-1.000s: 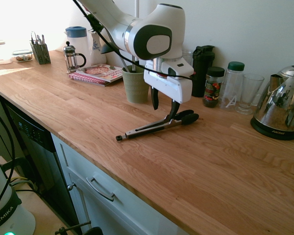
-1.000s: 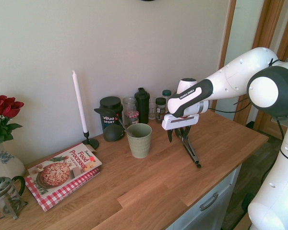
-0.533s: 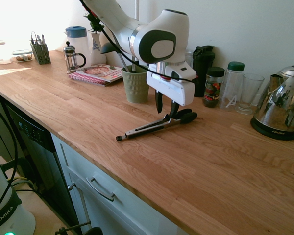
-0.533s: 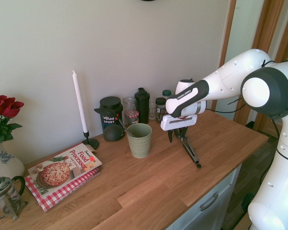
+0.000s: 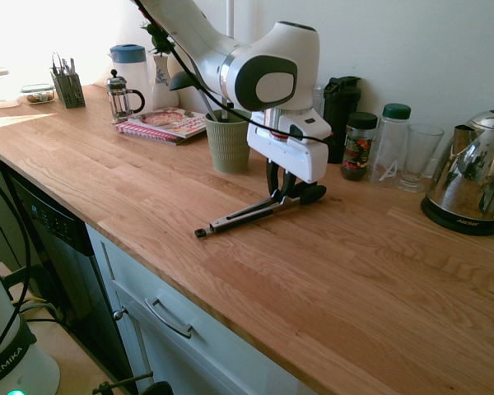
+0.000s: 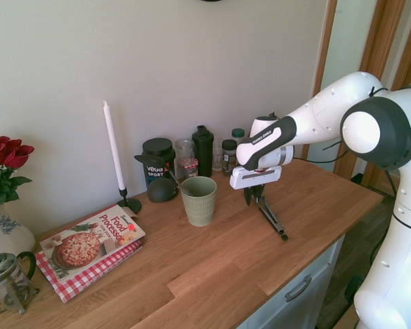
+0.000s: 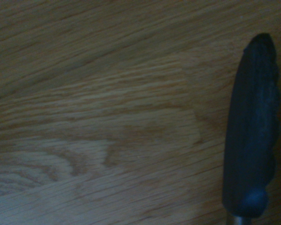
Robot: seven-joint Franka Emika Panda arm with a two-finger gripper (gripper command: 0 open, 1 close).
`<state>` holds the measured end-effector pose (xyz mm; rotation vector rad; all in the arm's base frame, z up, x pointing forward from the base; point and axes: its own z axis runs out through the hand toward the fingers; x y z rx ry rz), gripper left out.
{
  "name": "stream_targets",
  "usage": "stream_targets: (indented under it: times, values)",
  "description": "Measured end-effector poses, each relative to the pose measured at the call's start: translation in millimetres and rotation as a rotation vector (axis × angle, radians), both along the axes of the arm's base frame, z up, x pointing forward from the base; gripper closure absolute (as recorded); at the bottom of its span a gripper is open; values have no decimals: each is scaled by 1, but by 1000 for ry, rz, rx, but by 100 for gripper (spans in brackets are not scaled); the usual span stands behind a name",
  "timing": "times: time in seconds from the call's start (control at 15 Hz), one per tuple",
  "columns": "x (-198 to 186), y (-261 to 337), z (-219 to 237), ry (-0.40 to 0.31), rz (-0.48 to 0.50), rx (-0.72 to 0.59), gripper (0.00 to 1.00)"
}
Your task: Put the tongs back in the holder
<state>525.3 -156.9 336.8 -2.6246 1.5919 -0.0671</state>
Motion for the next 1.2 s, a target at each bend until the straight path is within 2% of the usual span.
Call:
stream_targets:
  times: [0.4,0.6,0.73,0.87,1.2]
  values:
    - [1,-4,3,-8,-6,5,100]
    - [11,-5,27,-33,-4,22,100]
    - [16,-4,67,-64,2,46,100]
    - [14,2,125,-114,19,66,100]
    - [-20,45,263,-236,111,85,100]
